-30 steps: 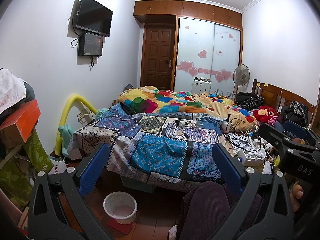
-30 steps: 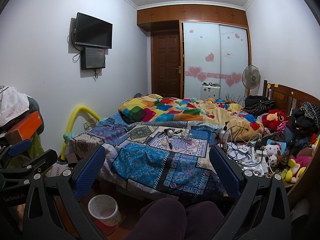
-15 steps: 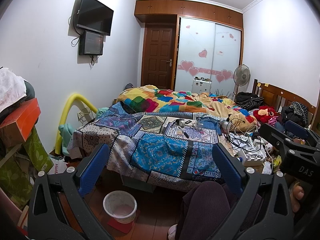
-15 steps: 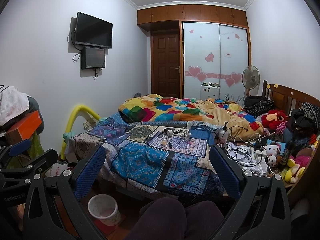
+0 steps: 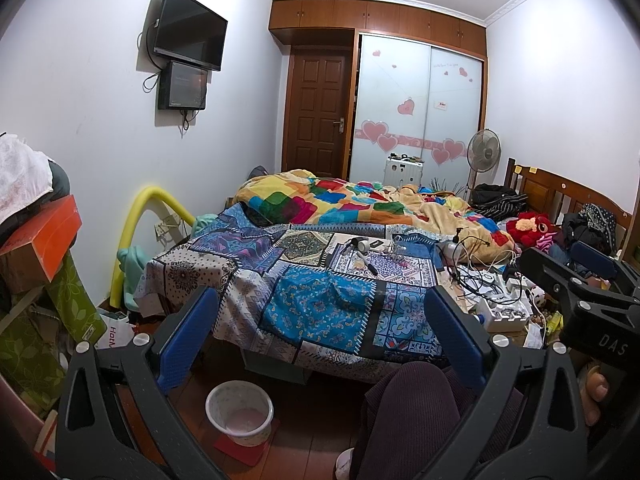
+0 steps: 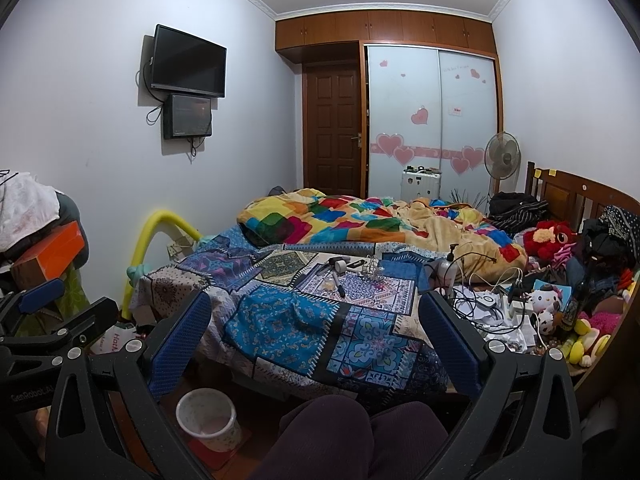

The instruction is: Collect trash

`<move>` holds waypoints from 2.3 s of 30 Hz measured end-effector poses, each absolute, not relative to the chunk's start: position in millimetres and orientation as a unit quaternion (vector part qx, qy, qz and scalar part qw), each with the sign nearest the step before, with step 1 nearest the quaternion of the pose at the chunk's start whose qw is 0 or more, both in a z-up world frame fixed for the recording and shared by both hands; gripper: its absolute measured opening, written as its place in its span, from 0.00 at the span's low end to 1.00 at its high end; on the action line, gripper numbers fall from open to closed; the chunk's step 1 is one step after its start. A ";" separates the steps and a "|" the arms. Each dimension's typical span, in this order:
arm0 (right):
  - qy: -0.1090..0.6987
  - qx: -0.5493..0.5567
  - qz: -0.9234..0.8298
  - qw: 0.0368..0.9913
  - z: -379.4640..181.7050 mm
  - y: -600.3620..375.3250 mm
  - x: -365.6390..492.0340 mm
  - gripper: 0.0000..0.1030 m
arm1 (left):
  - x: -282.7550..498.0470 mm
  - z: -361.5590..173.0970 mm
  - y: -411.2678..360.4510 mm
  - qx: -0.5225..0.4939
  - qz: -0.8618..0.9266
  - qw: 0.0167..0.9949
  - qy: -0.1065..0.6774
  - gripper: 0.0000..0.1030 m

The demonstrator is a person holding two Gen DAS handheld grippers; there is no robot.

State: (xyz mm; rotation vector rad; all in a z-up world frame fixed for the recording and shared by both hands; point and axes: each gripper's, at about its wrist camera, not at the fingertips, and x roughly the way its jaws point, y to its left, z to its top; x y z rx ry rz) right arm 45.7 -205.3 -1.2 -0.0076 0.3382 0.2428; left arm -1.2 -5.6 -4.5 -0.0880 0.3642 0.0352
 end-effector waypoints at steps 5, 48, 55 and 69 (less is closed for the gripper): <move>0.170 -0.004 0.121 0.978 -1.8 -203.6 44.8 1.00 | -1.4 -5.6 -5.1 -0.044 0.019 0.982 0.182 1.00; 0.227 -0.049 0.024 0.972 -49.0 -280.4 306.8 1.00 | 384.3 -85.9 -66.0 -0.053 -0.049 0.932 0.356 0.82; 0.302 -0.039 0.043 0.952 -96.4 -288.0 370.3 1.00 | 444.6 -139.5 -78.1 -0.041 -0.048 0.915 0.397 0.82; 0.454 0.058 0.141 0.878 -209.3 -288.7 491.0 0.55 | 545.9 -229.3 -86.7 -0.048 -0.072 0.889 0.450 0.64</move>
